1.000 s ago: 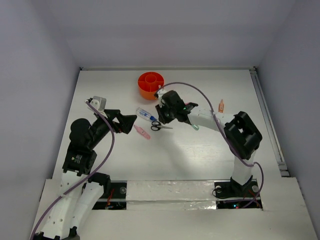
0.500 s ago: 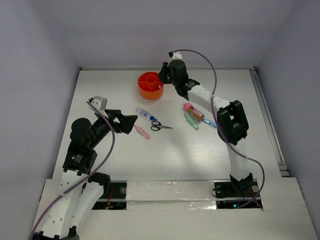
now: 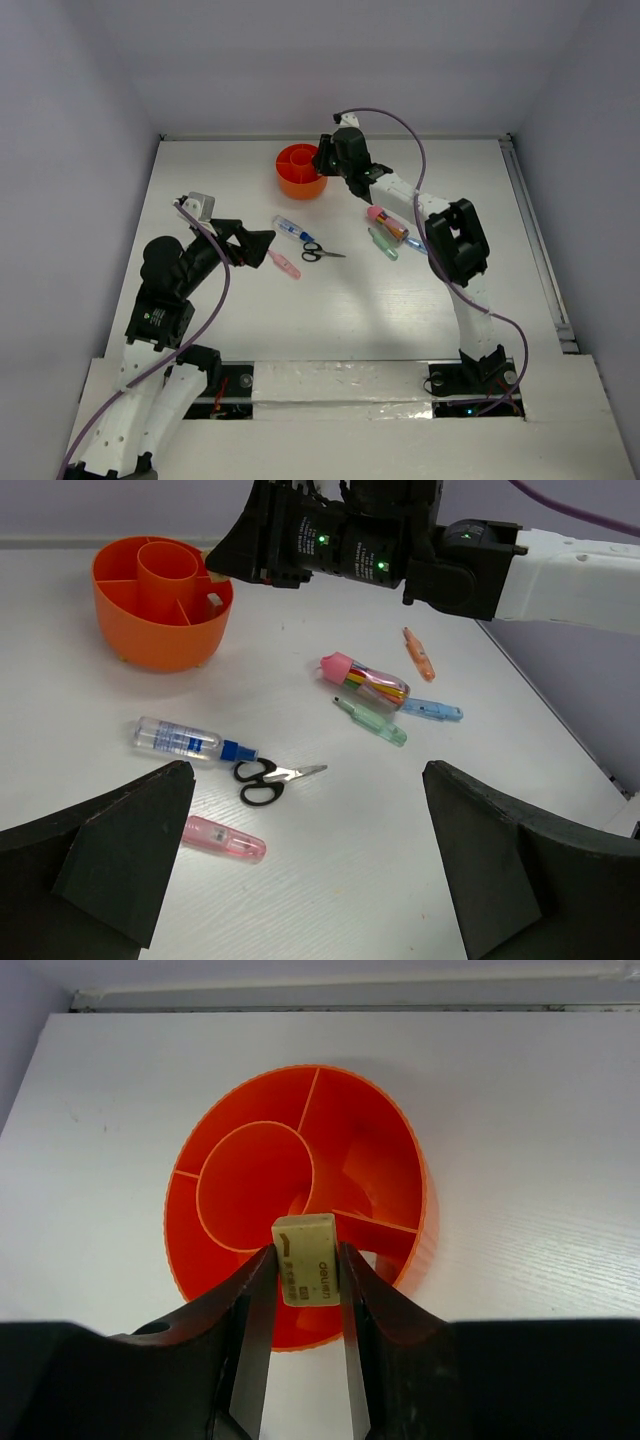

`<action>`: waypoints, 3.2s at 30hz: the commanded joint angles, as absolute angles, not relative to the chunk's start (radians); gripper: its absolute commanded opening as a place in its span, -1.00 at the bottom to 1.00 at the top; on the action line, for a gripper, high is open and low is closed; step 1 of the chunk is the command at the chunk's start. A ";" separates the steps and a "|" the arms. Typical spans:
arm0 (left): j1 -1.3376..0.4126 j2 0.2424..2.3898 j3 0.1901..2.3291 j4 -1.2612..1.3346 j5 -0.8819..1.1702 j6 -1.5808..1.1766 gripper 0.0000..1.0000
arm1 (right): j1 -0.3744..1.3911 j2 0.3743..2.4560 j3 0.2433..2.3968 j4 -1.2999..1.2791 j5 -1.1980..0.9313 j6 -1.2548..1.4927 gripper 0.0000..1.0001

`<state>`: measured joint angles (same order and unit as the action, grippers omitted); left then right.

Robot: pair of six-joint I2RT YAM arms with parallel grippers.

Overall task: Sort the stationery into containers
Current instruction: Place the stationery in the storage box, then pick up the stationery from the center of the board, then place the stationery in the storage box.

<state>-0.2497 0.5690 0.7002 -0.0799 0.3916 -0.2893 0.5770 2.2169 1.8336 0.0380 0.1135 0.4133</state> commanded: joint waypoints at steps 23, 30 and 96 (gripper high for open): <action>-0.275 0.537 0.726 -0.046 0.391 -0.288 0.98 | 0.491 1.898 1.735 -0.631 0.274 0.118 0.05; -0.295 0.531 0.721 -0.052 0.390 -0.288 0.98 | 0.482 1.977 1.784 -0.842 0.311 -0.052 0.49; -0.295 0.581 0.724 -0.057 0.382 -0.285 0.98 | 0.532 2.069 1.721 0.741 0.072 0.437 -1.00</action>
<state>-0.3061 0.5831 0.7002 -0.0807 0.3809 -0.2893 0.5098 2.0502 1.6432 0.4751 0.0628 0.3885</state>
